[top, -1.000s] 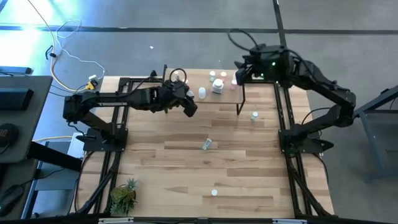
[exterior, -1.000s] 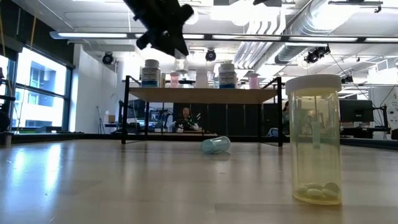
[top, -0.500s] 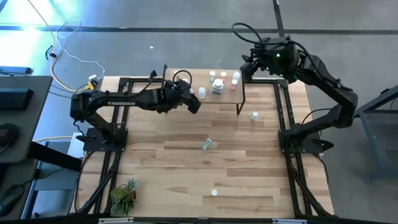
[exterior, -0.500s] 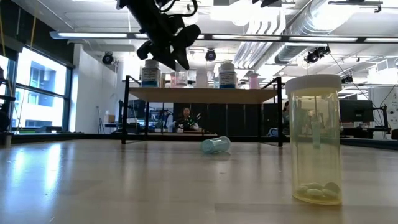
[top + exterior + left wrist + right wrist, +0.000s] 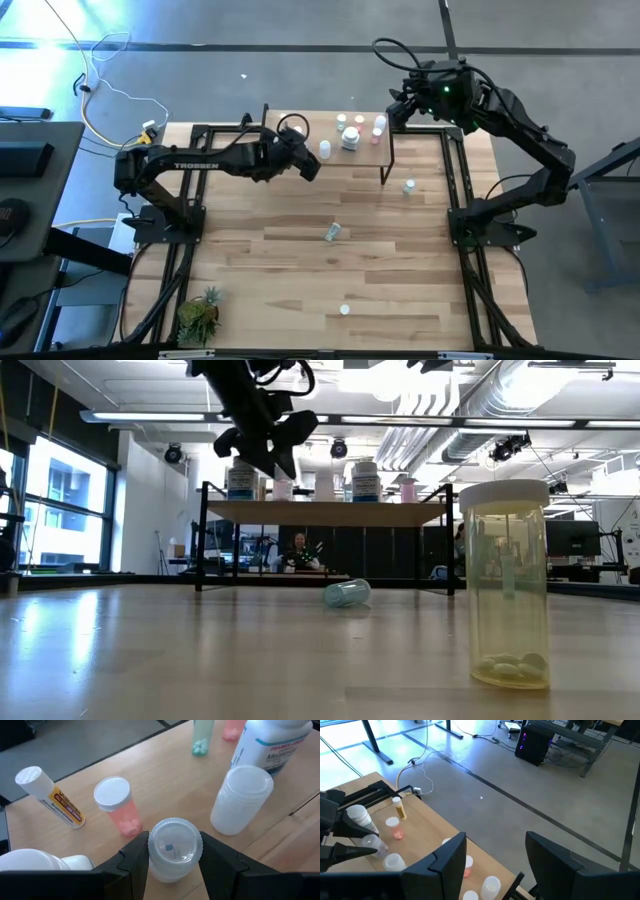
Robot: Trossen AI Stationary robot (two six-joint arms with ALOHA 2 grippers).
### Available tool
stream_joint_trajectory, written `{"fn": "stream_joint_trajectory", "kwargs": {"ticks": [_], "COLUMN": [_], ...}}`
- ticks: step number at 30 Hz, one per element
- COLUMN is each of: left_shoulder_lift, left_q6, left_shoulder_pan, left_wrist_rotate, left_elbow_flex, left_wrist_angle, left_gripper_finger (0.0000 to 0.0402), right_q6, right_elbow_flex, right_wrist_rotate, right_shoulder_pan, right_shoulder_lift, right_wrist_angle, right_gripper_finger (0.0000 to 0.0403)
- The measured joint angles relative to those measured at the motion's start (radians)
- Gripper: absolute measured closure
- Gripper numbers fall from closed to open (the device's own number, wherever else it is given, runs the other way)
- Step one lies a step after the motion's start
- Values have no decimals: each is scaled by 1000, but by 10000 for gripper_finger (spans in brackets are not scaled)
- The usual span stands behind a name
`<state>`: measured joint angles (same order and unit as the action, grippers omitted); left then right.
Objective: Pick and place medicine bottles onto shelf by color
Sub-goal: Put the bottom transparent pill bottle on the shelf
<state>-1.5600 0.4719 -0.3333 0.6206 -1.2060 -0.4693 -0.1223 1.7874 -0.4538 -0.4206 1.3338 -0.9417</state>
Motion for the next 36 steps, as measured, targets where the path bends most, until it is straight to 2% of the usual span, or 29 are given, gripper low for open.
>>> {"fn": "stream_joint_trajectory", "kwargs": {"ticks": [11,25,36], "left_shoulder_lift": [1,5,5], "left_q6": [15,-41,-64], "left_shoulder_pan": [-1,-1,-1], "left_wrist_rotate": [-1,-20,-112], "left_elbow_flex": [-1,0,-30], "left_wrist_angle": [-1,16,21], "left_gripper_finger": [254,159,154], "right_q6": [0,-11,-36], "right_elbow_flex": [0,0,-1], "right_wrist_rotate": [0,0,-9], "right_shoulder_pan": [0,0,-4], "right_shoulder_lift": [0,0,-39], "right_wrist_angle": [0,-20,-111], "right_gripper_finger": [208,208,208]}}
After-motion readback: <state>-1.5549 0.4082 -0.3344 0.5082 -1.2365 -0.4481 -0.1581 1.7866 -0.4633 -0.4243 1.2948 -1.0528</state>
